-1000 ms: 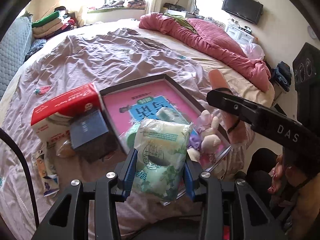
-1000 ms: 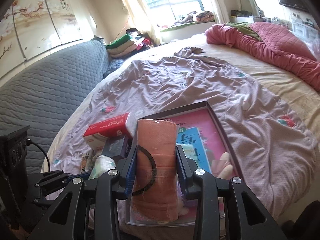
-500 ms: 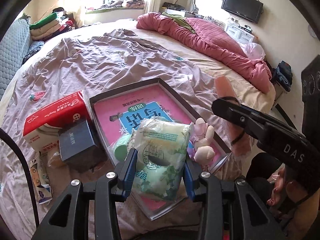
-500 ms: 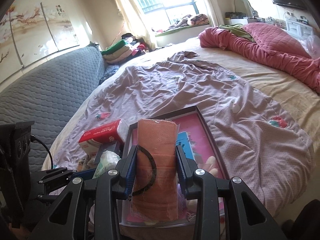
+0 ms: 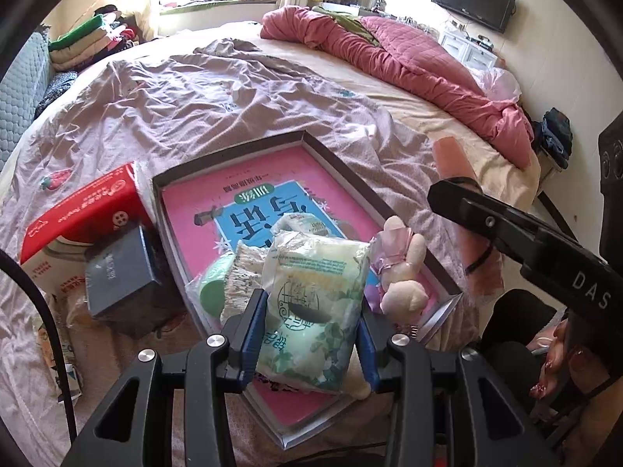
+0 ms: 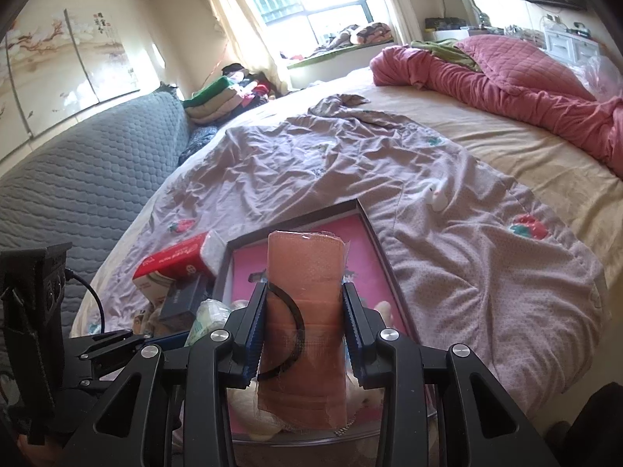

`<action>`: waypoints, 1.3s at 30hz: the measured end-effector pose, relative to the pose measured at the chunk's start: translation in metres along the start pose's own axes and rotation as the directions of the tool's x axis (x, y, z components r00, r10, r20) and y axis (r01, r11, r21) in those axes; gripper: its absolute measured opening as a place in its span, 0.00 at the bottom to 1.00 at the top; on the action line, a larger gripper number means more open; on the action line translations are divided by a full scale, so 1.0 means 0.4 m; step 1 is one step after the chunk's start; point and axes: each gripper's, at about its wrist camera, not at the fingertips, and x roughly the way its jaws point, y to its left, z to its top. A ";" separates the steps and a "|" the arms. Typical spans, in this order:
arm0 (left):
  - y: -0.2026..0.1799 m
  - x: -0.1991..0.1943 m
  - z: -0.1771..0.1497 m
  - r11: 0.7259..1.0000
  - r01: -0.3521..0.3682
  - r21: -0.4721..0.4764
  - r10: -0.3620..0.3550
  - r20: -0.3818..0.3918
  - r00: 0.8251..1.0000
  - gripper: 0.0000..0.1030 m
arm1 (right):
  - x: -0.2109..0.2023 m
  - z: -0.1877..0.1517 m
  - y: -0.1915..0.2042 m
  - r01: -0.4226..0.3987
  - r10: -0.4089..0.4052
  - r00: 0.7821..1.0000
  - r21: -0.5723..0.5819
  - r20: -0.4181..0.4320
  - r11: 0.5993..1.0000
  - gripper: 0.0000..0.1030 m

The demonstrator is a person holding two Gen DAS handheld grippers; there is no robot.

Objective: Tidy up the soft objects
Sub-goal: 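Lower the wipes pack and open the left gripper while the right gripper releases the towel roll on the tray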

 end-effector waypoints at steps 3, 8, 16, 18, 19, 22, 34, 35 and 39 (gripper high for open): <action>0.004 0.021 -0.002 1.000 -0.001 -0.006 0.001 -0.012 1.000 0.41 | 0.027 -0.010 -0.001 -0.005 0.005 1.000 -0.002 -0.022 1.000 0.36; 0.019 0.045 -0.006 1.000 -0.014 -0.006 0.014 -0.026 1.000 0.41 | 0.082 -0.027 0.018 -0.017 0.016 0.998 -0.024 -0.068 1.000 0.36; 0.019 0.067 -0.013 1.000 -0.019 0.003 0.019 -0.039 0.999 0.41 | 0.143 -0.048 0.018 0.000 -0.003 0.994 -0.030 -0.109 1.000 0.36; 0.021 0.070 -0.013 1.000 -0.016 -0.002 0.016 -0.040 0.999 0.41 | 0.152 -0.049 0.008 0.010 -0.012 0.993 -0.018 -0.113 1.000 0.37; 0.023 0.071 -0.013 1.000 -0.016 -0.002 0.016 -0.041 0.999 0.41 | 0.156 -0.049 0.004 0.013 -0.015 0.993 -0.015 -0.117 1.000 0.37; 0.025 0.073 -0.014 1.000 -0.014 -0.004 0.014 -0.038 0.999 0.41 | 0.167 -0.050 -0.001 0.017 -0.019 0.992 -0.013 -0.124 1.000 0.37; 0.031 0.095 -0.018 1.000 -0.011 -0.001 0.011 -0.050 0.999 0.41 | 0.206 -0.075 -0.008 0.036 -0.040 0.985 -0.028 -0.165 0.999 0.40; 0.032 0.096 -0.019 1.000 -0.007 -0.002 0.007 -0.049 0.999 0.41 | 0.207 -0.075 -0.010 0.040 -0.044 0.985 -0.028 -0.164 0.999 0.40; 0.034 0.099 -0.020 1.000 -0.008 -0.005 0.008 -0.050 0.999 0.41 | 0.208 -0.074 -0.011 0.049 -0.052 0.986 -0.027 -0.160 0.998 0.43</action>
